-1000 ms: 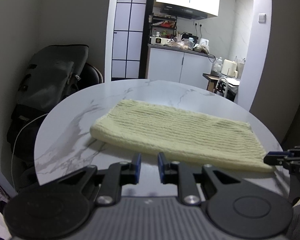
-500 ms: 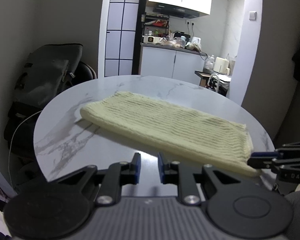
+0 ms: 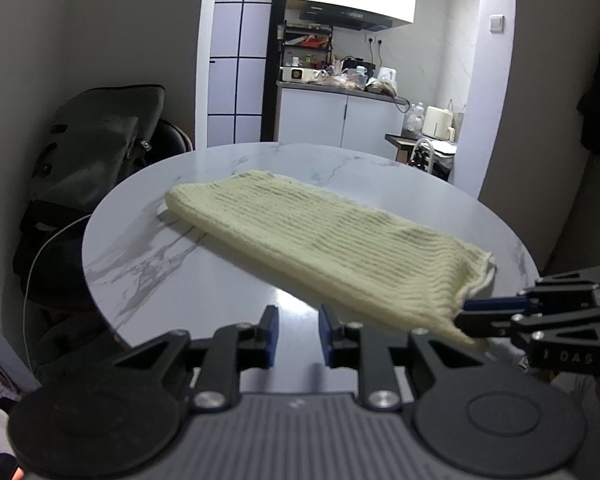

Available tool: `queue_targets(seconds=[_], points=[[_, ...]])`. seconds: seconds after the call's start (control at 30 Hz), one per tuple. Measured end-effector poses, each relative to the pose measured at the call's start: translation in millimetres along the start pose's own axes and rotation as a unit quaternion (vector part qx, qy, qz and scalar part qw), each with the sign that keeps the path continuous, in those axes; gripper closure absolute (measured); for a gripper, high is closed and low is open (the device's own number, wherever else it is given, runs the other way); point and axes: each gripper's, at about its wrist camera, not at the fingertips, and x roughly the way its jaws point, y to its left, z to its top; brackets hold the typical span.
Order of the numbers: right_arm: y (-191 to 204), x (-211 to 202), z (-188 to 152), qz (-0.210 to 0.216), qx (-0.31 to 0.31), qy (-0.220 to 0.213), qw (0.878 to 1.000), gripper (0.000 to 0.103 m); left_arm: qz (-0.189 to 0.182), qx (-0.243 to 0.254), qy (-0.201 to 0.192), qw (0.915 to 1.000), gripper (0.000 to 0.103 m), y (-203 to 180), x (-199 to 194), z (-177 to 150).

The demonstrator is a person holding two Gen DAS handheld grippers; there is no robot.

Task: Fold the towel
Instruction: 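Move both grippers to the short end of the folded towel, side by side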

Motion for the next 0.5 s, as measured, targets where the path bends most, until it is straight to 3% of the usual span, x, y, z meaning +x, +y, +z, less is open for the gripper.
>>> queue_targets(seconds=[0.23, 0.3, 0.5], points=[[-6.9, -11.6, 3.3, 0.004, 0.013, -0.003, 1.000, 0.082, -0.011, 0.001, -0.002, 0.9999, 0.080, -4.8, -8.0, -5.4], [-8.9, -14.9, 4.3, 0.006, 0.017, -0.004, 1.000, 0.073, -0.016, 0.002, -0.001, 0.9999, 0.080, -7.8, -8.2, -6.1], [-26.7, -24.6, 6.1, -0.009, 0.023, -0.013, 1.000, 0.072, -0.040, 0.016, -0.009, 0.9990, 0.079, -26.3, -6.9, -4.8]])
